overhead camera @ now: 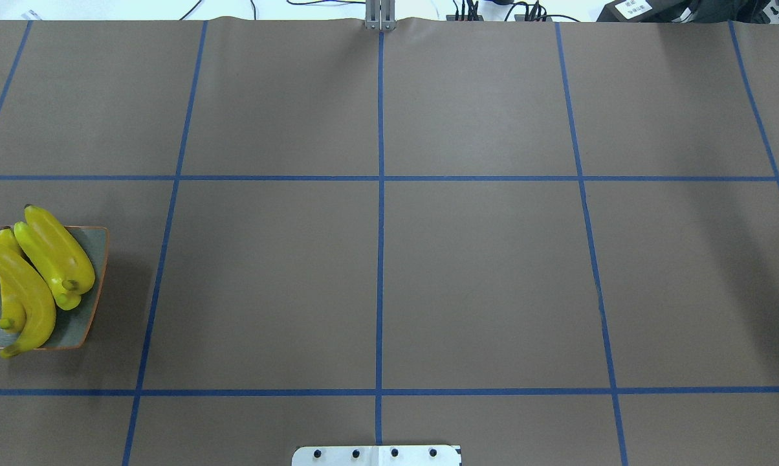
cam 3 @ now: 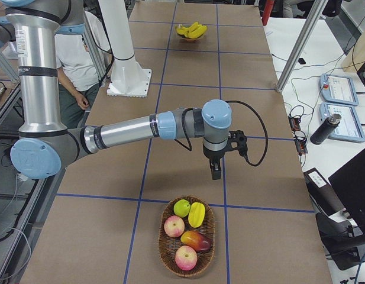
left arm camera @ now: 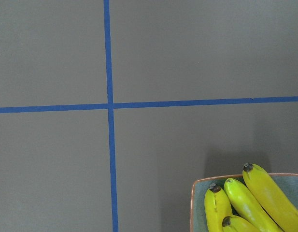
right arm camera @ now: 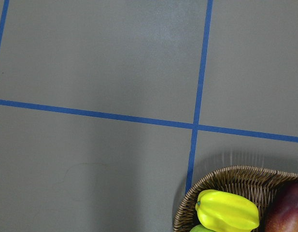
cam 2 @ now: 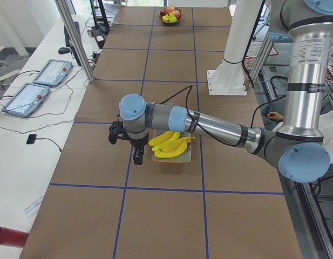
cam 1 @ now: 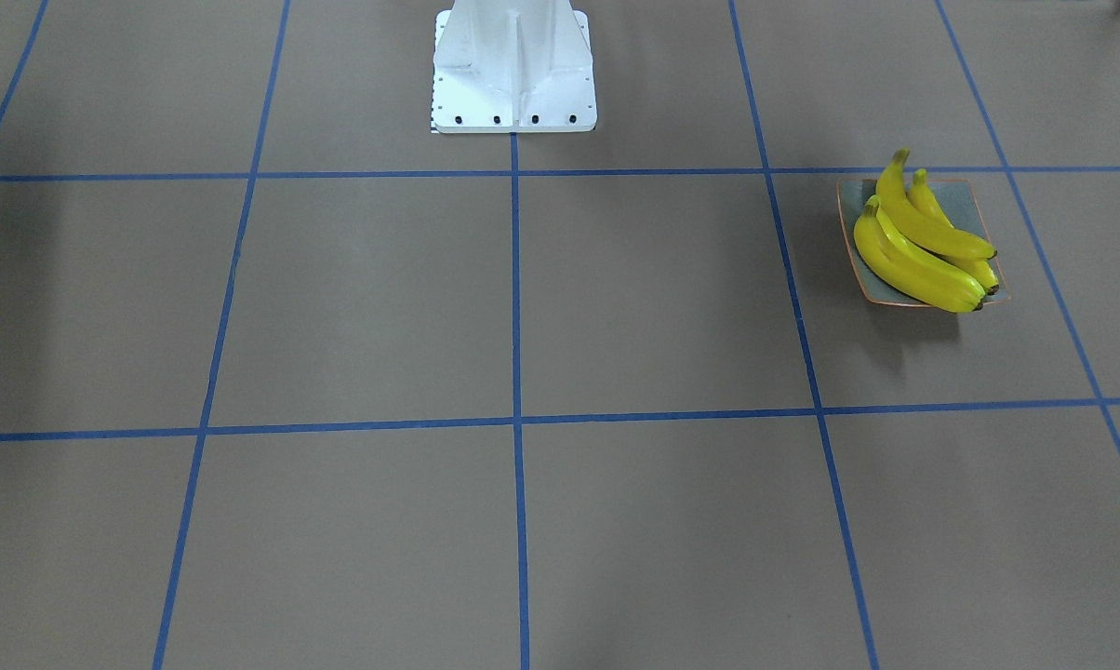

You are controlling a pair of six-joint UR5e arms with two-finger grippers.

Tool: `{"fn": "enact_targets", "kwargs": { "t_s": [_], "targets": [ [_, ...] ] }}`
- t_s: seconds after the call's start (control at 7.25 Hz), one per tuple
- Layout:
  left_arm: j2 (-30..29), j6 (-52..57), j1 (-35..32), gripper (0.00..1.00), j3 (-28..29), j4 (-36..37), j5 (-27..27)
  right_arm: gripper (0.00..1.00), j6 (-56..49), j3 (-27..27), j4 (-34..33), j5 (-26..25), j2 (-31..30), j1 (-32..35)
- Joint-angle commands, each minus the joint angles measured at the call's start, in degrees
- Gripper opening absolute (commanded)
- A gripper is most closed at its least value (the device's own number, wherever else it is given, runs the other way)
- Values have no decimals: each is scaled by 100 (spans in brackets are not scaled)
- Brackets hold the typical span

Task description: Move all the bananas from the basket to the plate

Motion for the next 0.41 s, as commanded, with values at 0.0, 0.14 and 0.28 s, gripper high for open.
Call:
{"fn": "enact_targets", "kwargs": {
  "t_s": [0.0, 0.14, 0.28],
  "targets": [
    [-8, 2, 0, 100, 24, -53, 1, 100, -9, 12, 0, 1, 0, 1],
    [10, -15, 0, 100, 50, -184, 1, 100, 0, 47, 0, 1, 0, 1],
    [10, -16, 0, 100, 59, -185, 1, 100, 0, 65, 0, 1, 0, 1]
  ]
}}
